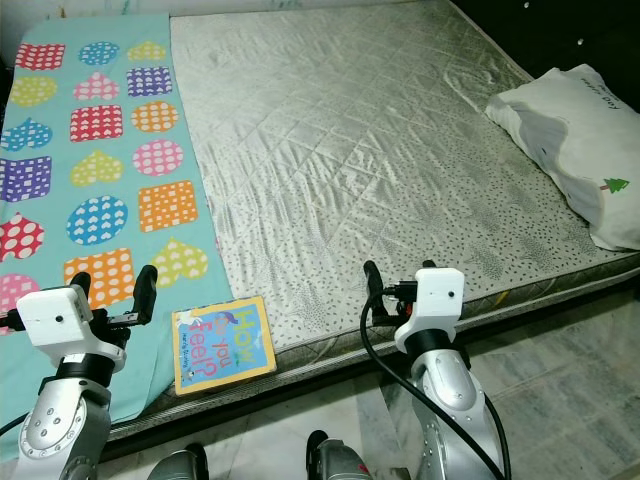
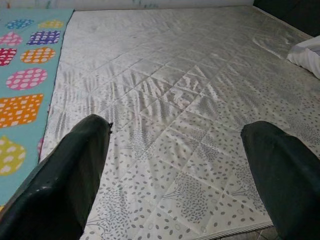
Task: Clean up the room
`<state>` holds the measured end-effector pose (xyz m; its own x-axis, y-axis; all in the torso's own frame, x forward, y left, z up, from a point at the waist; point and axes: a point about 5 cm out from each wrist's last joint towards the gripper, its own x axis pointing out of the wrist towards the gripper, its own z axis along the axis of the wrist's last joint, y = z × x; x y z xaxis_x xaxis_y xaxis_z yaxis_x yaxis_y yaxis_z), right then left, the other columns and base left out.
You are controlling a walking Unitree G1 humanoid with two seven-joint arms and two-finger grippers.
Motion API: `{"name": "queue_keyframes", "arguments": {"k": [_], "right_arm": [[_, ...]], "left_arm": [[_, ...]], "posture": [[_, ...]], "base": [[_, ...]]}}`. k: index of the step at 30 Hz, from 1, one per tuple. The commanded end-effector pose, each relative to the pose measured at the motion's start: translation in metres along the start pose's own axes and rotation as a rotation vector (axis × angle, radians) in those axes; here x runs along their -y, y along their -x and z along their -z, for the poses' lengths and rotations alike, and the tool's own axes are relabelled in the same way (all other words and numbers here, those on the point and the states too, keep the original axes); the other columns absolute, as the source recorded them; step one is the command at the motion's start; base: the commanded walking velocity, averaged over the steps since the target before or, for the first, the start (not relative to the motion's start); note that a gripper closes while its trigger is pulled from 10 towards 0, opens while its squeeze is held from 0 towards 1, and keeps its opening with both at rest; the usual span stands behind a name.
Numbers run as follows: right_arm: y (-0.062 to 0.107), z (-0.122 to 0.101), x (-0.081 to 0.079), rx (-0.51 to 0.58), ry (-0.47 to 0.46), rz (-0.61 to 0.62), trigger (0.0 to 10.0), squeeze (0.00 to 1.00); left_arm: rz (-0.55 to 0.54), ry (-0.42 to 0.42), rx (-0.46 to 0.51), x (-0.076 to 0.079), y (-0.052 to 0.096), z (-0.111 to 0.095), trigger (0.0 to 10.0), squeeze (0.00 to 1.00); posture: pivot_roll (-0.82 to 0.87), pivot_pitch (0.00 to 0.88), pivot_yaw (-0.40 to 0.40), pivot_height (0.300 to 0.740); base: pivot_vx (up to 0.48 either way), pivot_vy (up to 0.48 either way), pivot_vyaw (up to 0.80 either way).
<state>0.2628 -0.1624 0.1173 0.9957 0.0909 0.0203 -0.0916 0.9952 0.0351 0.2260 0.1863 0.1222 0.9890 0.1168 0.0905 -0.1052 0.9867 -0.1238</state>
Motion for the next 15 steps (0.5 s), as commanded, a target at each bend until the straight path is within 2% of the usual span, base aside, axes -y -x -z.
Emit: {"name": "queue_keyframes", "arguments": {"k": [1, 5, 15], "right_arm": [[0.0024, 0.003, 0.0024, -0.016, 0.009, -0.001, 10.0, 0.0], [0.0023, 0.0028, 0.0006, -0.025, 0.02, -0.014, 10.0, 0.0], [0.0015, 0.0033, -0.0006, -0.03, 0.023, -0.027, 10.0, 0.0]], "left_arm": [[-0.006, -0.001, -0.018, -0.0012, 0.0026, 0.0034, 10.0, 0.0], [-0.006, 0.003, -0.025, -0.0013, 0.0032, 0.0043, 10.0, 0.0], [-0.005, 0.008, -0.03, -0.0011, 0.0026, 0.0051, 10.0, 0.0]], "posture": [[0.07, 0.253, -0.065, 0.74], [0.07, 0.256, -0.065, 0.71], [0.07, 0.257, -0.067, 0.67]], "base": [[0.0, 0.0, 0.0], [0.0, 0.0, 0.0], [0.0, 0.0, 0.0]]}}
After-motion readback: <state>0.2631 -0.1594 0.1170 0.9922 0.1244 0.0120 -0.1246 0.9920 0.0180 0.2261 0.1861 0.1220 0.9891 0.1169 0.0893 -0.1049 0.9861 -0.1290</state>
